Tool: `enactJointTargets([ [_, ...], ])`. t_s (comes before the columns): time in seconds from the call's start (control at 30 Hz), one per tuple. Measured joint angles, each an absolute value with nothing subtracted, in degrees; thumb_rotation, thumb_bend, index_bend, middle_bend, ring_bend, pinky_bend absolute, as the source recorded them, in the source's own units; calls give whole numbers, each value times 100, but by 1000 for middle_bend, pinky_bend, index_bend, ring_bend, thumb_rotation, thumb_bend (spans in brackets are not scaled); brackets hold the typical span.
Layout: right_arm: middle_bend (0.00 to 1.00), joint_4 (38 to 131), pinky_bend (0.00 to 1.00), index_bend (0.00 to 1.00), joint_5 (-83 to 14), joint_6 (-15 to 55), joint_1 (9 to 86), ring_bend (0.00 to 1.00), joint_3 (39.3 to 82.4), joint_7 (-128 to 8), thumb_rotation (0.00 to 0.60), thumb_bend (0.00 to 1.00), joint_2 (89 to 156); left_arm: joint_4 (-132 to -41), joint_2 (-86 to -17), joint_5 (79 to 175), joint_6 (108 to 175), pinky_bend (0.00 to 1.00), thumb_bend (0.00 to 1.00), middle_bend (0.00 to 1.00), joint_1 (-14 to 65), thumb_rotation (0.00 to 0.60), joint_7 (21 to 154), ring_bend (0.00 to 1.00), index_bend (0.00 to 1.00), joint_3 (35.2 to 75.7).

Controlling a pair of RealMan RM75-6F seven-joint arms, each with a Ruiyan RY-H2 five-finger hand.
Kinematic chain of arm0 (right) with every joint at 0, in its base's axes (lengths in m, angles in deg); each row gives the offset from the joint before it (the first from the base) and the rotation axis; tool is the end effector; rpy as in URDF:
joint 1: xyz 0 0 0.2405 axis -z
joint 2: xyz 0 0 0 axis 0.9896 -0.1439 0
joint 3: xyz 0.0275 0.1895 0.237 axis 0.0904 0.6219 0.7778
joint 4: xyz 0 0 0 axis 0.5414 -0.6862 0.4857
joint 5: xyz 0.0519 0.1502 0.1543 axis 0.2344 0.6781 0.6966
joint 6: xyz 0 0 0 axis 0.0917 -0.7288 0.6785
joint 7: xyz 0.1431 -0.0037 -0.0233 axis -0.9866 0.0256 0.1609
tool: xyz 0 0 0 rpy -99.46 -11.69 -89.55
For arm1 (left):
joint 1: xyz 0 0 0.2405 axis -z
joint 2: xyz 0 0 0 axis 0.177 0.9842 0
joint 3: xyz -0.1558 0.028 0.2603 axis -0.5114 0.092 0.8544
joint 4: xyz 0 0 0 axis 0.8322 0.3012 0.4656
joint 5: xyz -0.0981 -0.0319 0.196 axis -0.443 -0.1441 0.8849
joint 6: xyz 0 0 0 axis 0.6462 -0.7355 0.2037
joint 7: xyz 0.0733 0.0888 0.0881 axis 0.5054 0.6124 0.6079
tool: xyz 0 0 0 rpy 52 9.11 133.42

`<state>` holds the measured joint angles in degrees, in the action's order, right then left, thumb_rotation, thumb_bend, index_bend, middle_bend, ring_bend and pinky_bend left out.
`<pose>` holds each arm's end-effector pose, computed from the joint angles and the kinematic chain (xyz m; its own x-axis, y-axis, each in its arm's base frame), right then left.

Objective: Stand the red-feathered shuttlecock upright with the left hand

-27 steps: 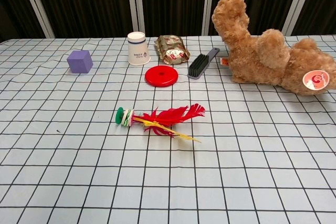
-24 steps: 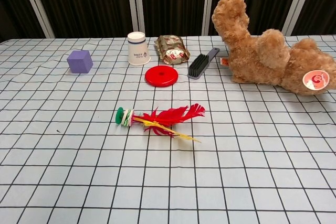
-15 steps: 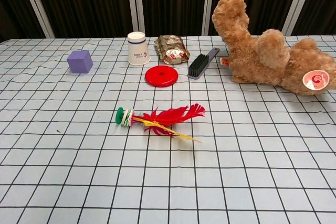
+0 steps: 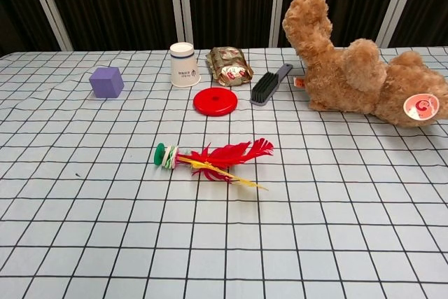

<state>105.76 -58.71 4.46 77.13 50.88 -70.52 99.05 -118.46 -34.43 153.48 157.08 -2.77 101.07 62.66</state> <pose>-0.3588 -0.1729 0.1700 0.2069 -0.1439 0.9677 -0.9777 0.0066 0.2100 -0.3034 0.1876 0.1263 0.4233 0.1047 0.8999 0.9035 -0.1226 -0.4107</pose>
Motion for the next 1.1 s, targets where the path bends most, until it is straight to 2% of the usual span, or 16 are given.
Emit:
enactJointTargets([
  [0.17,0,10575,0,0,-5829,443,7719,0,5106,-7091,600,342,9896,-12135,-3562,15288,15256,0,258,0,191,600,10884,0,334,6009],
  [0.27,0,10572,0,0,-5826,444,7721,0,5107,-7110,600,342,9888,-12275,-3797,15098,14878,0,276,0,587,600,11351,0,373,5757],
  [0.6,0,10561,0,0,-5812,430,7735,0,5114,-7190,600,341,9869,-12278,-5038,13749,13942,0,278,0,1820,600,13013,0,382,5153],
  [0.8,0,10546,0,0,-5770,435,7738,0,5133,-7266,600,342,9852,-12000,-5777,12961,13667,0,278,0,2493,600,13873,0,391,5009],
  [1.1,0,10542,0,0,-5764,429,7746,0,5144,-7346,600,342,9838,-11570,-6590,12231,13626,0,307,0,3170,600,14510,0,456,5009],
])
